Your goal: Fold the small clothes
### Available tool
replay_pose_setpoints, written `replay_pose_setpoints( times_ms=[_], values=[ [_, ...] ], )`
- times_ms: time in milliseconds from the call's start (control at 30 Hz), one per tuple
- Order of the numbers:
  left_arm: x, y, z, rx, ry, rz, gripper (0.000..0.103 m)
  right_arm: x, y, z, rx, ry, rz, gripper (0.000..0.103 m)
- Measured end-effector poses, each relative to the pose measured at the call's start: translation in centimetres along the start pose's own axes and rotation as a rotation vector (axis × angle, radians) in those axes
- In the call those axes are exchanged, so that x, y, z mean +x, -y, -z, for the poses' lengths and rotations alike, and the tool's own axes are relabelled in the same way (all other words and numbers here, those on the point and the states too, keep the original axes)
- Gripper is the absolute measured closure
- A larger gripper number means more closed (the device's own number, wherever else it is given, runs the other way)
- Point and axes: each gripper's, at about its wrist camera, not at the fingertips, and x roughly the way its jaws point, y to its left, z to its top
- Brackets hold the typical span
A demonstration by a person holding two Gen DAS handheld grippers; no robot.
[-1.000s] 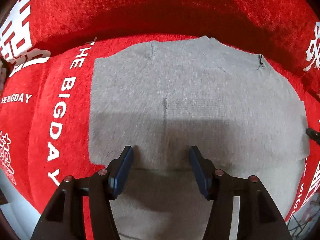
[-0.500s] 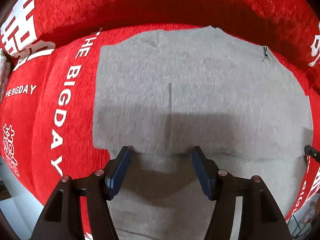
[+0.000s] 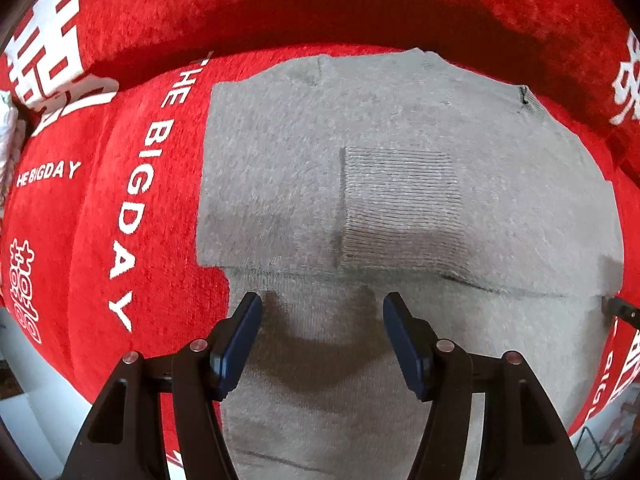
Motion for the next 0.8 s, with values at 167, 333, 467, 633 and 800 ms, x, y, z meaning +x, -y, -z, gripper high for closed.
replay_pose_setpoints(
  times_ms=[167,333,467,633,800],
  values=[
    [-0.3,0.8,0.2,0.020,-0.004,-0.001,0.039,0.9,-1.6,-0.5,0.001,-0.002,-0.013,0.065],
    [-0.1,1.4,0.3,0.054,-0.003,-0.023,0.039,2.0,-3.0,-0.6,0.002,-0.014,-0.029,0.056],
    [-0.1,1.9,0.6,0.058,-0.027,-0.023,0.039,2.1,-3.3,-0.5,0.007,-0.017,-0.044,0.052],
    [-0.2,2.4,0.7,0.040,-0.027,-0.026,0.014,1.4,-3.6,-0.3,-0.008,-0.003,-0.055,0.038],
    [-0.6,3.0,1.0,0.046,-0.008,-0.038,0.000,1.1,-3.7,-0.3,-0.008,0.005,-0.060,0.028]
  ],
)
